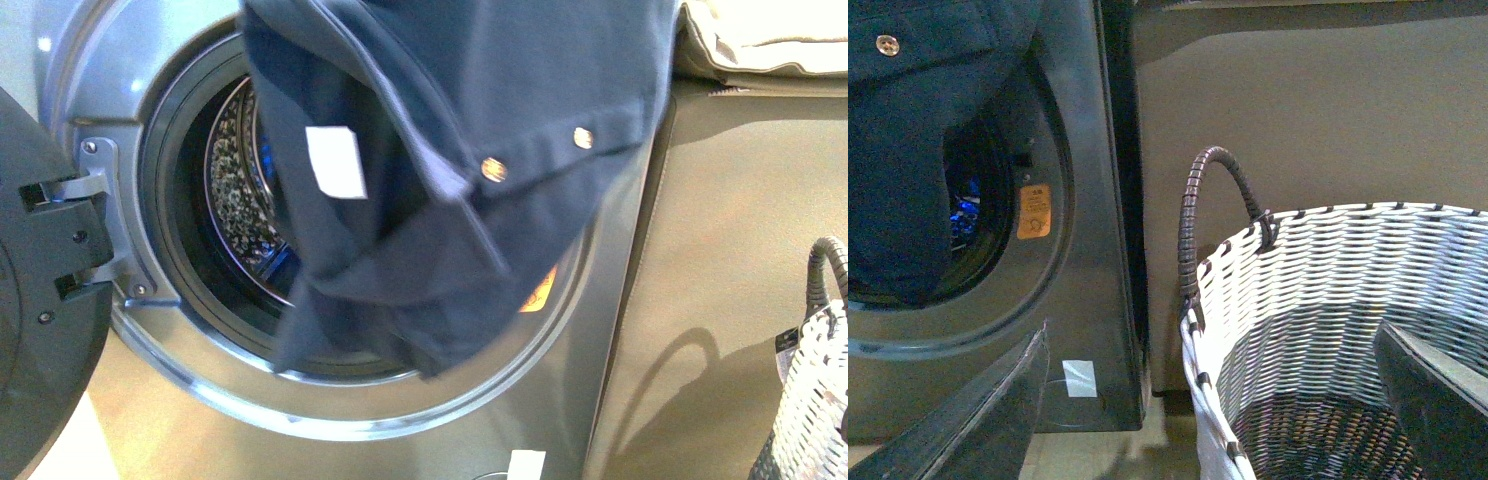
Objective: Collect clothes from washing machine
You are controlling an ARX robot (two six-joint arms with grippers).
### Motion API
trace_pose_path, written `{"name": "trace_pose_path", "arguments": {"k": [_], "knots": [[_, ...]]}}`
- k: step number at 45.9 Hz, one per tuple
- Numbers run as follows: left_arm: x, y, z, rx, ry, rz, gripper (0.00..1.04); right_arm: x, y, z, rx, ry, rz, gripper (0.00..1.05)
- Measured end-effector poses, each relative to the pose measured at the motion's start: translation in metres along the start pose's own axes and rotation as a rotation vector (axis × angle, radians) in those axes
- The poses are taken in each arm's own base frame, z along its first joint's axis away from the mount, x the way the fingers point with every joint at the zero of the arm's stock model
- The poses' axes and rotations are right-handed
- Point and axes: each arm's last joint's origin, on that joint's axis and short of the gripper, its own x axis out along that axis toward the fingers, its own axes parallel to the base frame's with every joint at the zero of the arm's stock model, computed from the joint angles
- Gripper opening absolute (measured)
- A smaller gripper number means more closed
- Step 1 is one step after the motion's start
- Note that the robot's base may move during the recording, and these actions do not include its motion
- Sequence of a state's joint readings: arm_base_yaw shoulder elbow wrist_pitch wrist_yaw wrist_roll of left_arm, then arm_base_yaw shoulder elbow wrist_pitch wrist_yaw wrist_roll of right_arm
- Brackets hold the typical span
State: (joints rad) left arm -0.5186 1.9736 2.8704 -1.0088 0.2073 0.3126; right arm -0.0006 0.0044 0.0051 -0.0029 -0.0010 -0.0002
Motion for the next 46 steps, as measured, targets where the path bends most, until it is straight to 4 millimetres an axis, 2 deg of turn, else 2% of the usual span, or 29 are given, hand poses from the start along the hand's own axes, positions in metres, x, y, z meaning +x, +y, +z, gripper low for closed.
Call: {"name": "trace_pose_path", "arguments": {"k": [2,9,12,26,39,46], "knots": [[0.0,0.0,0.0,0.001,-0.001,0.003,0.09,0.0,0.0,0.0,0.015,-0.004,0.023,0.97],[-0.002,-0.001,0.002,0.002,-0.009,0.007,0.09,0.002,-0.006,0.018,0.236,-0.081,0.483,0.97],[-0.002,-0.001,0.002,0.003,-0.009,0.007,0.09,0.002,-0.008,0.022,0.293,-0.07,0.573,0.97],[-0.002,-0.002,0.003,0.001,-0.012,0.004,0.08,0.017,-0.012,0.058,0.312,-0.143,0.634,0.97],[-0.002,-0.002,0.003,0.001,-0.012,0.003,0.09,0.06,0.007,0.089,0.297,-0.162,0.732,0.97],[-0.002,-0.002,0.003,0.001,-0.012,0.003,0.09,0.094,0.024,0.107,0.283,-0.165,0.787,0.97]]}}
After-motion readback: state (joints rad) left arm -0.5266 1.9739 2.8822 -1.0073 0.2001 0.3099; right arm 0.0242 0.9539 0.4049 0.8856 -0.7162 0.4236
